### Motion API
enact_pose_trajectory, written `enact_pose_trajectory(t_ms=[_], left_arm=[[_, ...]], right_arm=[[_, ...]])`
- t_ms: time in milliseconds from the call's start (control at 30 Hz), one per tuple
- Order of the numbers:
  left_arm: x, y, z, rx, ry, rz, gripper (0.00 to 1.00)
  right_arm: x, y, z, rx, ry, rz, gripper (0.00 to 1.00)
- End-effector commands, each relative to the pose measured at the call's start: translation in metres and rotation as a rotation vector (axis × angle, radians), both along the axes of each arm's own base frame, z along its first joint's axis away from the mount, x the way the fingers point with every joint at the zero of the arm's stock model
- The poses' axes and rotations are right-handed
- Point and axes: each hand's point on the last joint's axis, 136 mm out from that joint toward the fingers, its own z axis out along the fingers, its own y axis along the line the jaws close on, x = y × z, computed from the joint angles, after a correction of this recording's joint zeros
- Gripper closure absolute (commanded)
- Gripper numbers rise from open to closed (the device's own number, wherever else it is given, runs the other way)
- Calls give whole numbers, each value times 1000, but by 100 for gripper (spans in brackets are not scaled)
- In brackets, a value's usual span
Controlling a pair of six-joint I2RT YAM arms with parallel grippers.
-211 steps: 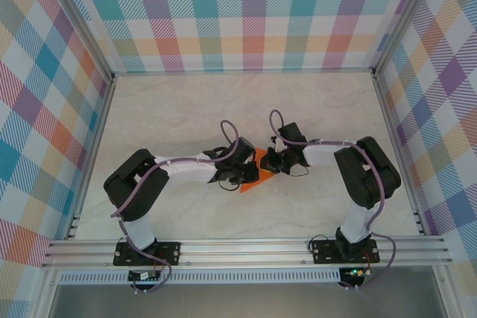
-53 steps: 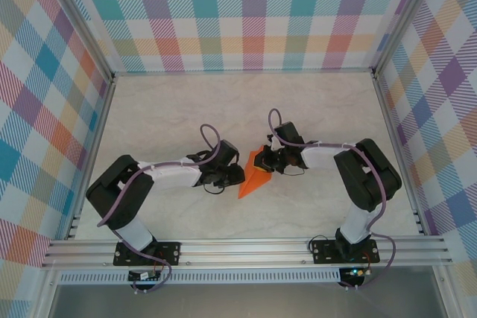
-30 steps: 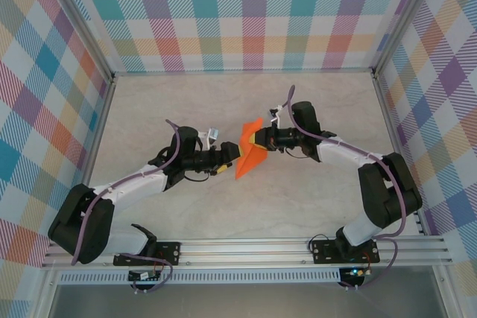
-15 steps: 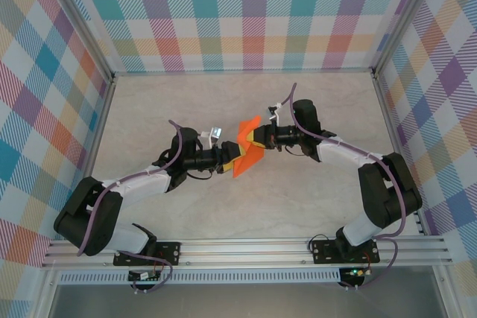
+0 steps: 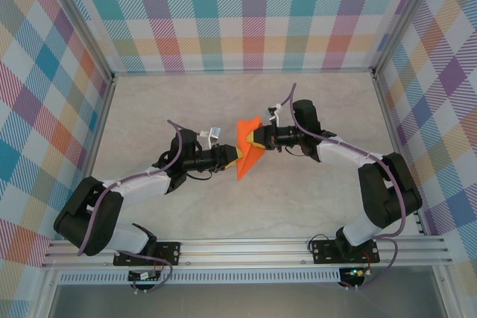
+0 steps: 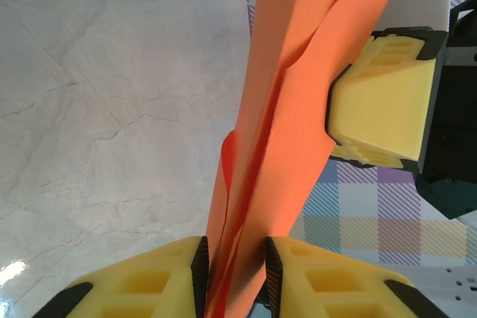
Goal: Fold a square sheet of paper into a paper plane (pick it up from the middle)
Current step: Turn over the paper at the center of the table.
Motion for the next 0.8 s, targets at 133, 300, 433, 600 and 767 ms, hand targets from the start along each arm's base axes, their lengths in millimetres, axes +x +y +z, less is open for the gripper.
enact_pose_trajectory(t_ms=[133,300,433,600,767], left_arm=[[1,1,16,-31,-92,0,80],[0,2,19,-27,-110,-3,85],[0,4,15,-9,-105,6,90],[2,12,2,70,-80,42,95],[2,34,-12,237,-71,102,96]], right_arm=[[2,0,4,-9,-12,8,95],[4,1,-1,-22,1,2,94],[5,-2,-4,-52,4,-21,83],[8,-18,-4,-154,-37,-112,56],[11,-50,-14,-335,-85,-262,43]])
